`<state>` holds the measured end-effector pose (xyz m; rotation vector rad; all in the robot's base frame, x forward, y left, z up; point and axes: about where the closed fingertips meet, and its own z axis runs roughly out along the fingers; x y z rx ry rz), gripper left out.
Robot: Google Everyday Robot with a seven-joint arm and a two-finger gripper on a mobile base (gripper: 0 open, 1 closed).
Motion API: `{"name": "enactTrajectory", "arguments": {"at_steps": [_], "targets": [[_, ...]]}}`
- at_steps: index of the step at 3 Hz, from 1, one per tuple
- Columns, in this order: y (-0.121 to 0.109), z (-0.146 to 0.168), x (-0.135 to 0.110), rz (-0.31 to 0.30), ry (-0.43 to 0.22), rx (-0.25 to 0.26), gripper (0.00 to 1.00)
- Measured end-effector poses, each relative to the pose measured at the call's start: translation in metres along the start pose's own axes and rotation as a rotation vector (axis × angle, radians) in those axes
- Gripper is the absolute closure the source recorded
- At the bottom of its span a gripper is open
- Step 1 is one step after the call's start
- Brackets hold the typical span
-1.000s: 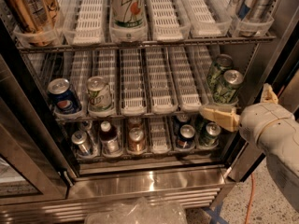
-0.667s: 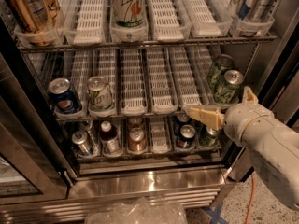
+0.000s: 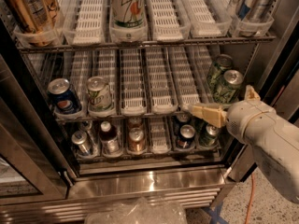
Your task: Pick green can from middle shelf of fridge
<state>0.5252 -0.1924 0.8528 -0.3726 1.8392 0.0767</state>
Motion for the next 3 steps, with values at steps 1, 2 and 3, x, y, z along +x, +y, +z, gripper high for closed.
{"name": "enactTrajectory", "arguments": {"at_steps": [1,2,3], "targets": [[0.0,0.0,0.0,0.0,0.0,0.0,0.07],[-0.024,0.001,-0.01,-0.01,0.019,0.035,0.06],[-0.024,0.001,-0.01,-0.03,0.019,0.036,0.1]]}}
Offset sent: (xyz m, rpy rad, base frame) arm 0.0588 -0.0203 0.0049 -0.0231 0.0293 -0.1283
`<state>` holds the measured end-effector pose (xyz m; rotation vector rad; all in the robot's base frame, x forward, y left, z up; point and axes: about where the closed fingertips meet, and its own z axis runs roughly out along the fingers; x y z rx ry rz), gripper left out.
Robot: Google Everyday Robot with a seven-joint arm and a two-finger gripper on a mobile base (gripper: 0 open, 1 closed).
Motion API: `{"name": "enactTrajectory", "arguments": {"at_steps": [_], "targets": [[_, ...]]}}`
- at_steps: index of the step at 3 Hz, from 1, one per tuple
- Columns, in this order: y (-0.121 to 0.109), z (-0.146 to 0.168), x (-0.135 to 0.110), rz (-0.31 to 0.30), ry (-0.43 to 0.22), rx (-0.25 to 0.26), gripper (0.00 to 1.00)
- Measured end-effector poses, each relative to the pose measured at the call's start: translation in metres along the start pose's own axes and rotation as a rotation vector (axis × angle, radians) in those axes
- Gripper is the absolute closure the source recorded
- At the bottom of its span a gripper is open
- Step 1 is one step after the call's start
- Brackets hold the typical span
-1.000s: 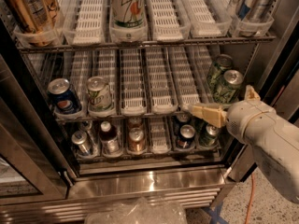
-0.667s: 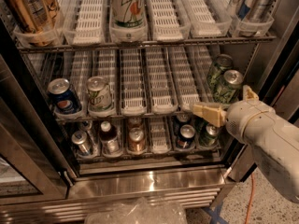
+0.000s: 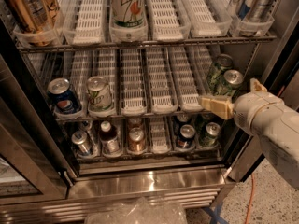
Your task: Pick green can from middle shelf of fridge
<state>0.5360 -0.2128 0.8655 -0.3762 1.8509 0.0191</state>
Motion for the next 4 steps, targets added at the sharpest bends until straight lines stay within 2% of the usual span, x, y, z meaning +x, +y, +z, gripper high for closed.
{"name": "enactTrajectory", "arguments": {"at_steps": [1,3,4], "targets": [[-0.015,0.002,0.012,-0.03,0.005,0.014,0.08],[-0.024,0.003,0.013,-0.04,0.028,0.027,0.1],[-0.05,-0.003,0.009,-0.036,0.007,0.068,0.08]]}}
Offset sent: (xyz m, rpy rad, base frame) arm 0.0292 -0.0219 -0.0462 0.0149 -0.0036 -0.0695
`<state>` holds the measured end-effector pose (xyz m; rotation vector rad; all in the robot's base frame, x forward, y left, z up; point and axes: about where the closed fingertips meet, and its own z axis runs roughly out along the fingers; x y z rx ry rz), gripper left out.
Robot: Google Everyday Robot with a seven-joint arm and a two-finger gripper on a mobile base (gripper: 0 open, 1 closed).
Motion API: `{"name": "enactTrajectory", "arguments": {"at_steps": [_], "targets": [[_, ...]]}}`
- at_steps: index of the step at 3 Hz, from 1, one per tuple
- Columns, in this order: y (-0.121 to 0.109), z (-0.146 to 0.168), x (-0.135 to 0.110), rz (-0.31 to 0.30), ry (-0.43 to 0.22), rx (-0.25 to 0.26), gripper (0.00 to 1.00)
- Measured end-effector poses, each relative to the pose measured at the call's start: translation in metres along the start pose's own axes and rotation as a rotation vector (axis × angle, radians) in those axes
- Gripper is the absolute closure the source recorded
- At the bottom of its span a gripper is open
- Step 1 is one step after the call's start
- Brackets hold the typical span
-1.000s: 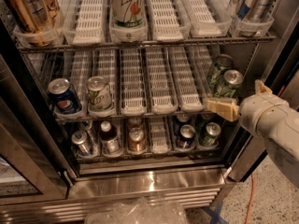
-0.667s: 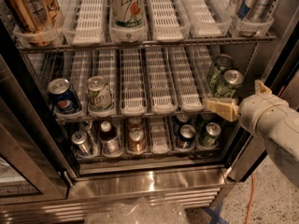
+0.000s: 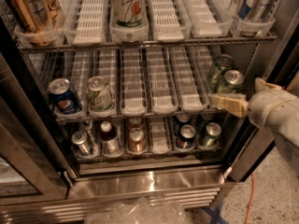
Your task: Pick green can from middle shelf of fridge
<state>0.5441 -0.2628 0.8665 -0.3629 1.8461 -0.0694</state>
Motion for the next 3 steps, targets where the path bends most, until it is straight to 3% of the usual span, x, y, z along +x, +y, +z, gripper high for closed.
{"name": "enactTrajectory", "arguments": {"at_steps": [1,2,3], "targets": [[0.0002,0.0,-0.0001,0.0,0.0,0.0,0.08],[0.0069,0.0029,-0.0018,0.01,0.005,-0.001,0.0],[0.0072,0.0027,-0.0023,0.01,0.005,-0.001,0.06]]}}
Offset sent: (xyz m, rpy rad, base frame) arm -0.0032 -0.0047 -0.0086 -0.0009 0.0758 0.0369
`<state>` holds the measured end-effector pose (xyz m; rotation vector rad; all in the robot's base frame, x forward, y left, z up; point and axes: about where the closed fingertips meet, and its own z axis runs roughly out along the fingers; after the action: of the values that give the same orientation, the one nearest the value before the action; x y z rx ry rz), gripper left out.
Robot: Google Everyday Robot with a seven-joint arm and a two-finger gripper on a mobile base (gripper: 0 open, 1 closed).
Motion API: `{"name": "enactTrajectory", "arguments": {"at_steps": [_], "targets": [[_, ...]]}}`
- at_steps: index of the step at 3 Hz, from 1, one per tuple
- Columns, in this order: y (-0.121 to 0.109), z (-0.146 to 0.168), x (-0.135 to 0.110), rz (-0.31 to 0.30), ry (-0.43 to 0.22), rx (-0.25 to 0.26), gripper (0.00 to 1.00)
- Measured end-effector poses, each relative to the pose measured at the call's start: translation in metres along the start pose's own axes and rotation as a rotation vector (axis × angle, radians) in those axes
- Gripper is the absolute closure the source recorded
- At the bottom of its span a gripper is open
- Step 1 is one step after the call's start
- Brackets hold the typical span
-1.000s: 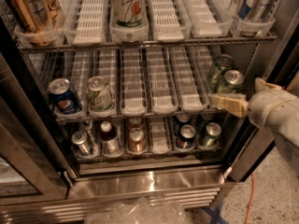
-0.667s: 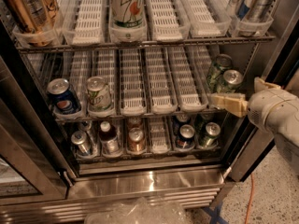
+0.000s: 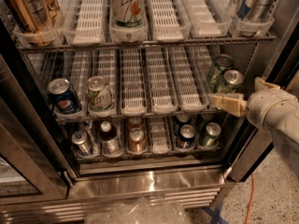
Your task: Pick green can from middle shelf of fridge
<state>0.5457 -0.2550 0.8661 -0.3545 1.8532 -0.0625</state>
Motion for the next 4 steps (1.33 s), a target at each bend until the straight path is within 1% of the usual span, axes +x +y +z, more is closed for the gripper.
{"name": "enactTrajectory", "arguments": {"at_steps": [1,2,3,4], "targets": [[0.016,0.006,0.001,-0.08,0.025,-0.032,0.06],[0.016,0.006,-0.002,-0.1,0.022,-0.032,0.07],[0.027,0.02,-0.003,-0.118,0.046,-0.06,0.05],[0.031,0.033,0.018,-0.12,0.121,-0.077,0.06]]}}
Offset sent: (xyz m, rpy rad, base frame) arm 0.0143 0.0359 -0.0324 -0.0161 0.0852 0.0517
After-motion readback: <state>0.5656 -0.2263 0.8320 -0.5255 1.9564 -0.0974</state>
